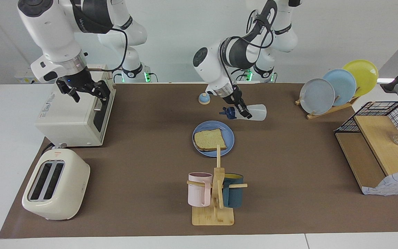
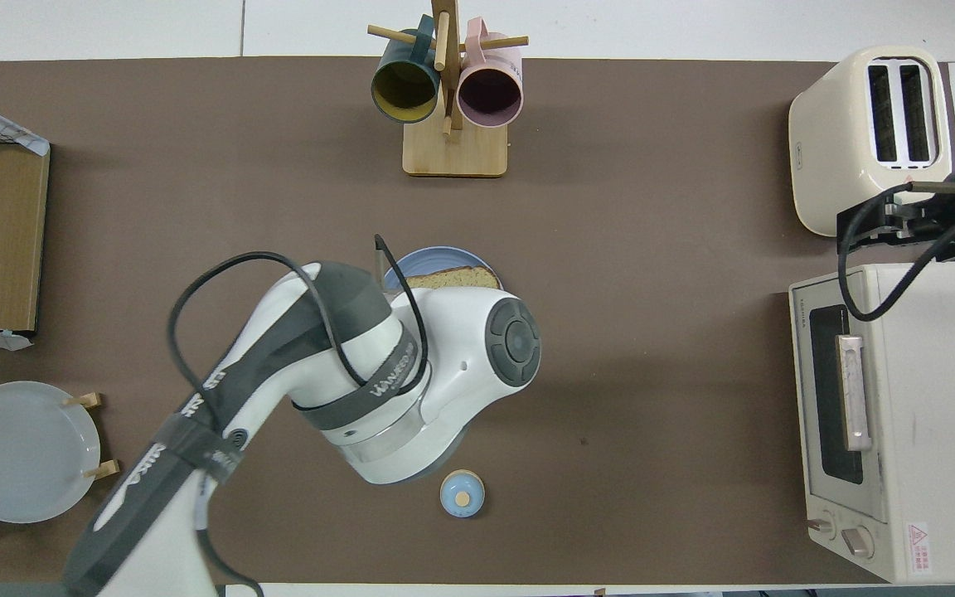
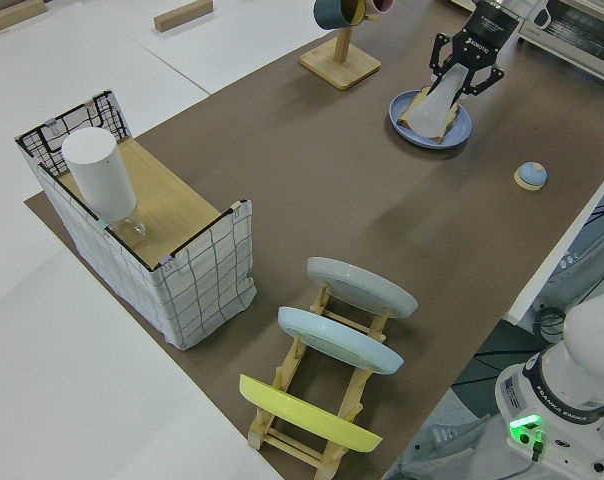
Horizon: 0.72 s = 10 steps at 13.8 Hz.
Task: Put bread on plate and add seasoning
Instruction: 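Tilt and shake the bottle over the bread with the left gripper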
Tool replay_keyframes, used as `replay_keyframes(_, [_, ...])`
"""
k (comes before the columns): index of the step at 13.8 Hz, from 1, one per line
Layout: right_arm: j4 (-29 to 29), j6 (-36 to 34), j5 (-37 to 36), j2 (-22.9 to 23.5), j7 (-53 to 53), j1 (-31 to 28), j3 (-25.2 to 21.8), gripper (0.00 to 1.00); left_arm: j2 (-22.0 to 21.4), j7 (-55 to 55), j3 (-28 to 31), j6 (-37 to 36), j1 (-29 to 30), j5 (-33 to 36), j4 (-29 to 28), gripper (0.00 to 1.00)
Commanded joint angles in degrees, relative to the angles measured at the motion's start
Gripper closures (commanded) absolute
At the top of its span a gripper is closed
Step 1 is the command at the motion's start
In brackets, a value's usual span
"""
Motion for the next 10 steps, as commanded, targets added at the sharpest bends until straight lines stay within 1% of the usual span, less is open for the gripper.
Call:
replay_keyframes(1, [1.67, -1.96, -0.84, 0.45, -2.19, -2.56, 2.13, 0.00, 9.21, -2.59, 0.55, -6.33, -3.46, 5.33, 8.27, 1.00])
replay_keyframes(3, [0.36, -2.75, -0.83, -1.74, -2.36, -2.56, 2.13, 0.00, 9.22, -2.59, 0.55, -7.47, -4.42, 8.31, 8.37, 1.00])
replay_keyframes(6, [-0.09, -2.31, -0.75, -1.84, -4.12, -2.56, 1.34, 0.00, 9.66, -2.59, 0.55, -9.15, -5.13, 12.53, 8.11, 1.00])
replay_keyframes(8, [-1.58, -0.65, -0.75, -2.10, -4.29, -2.65, 1.25, 0.00, 10.18, -2.59, 0.46, -10.72, -5.83, 15.25, 8.11, 1.00])
replay_keyframes(10, [-0.71, -1.43, -0.75, -1.75, -4.56, -2.74, 0.73, 0.00, 17.36, -2.51, 0.63, -14.67, -8.63, 20.69, 9.06, 1.00])
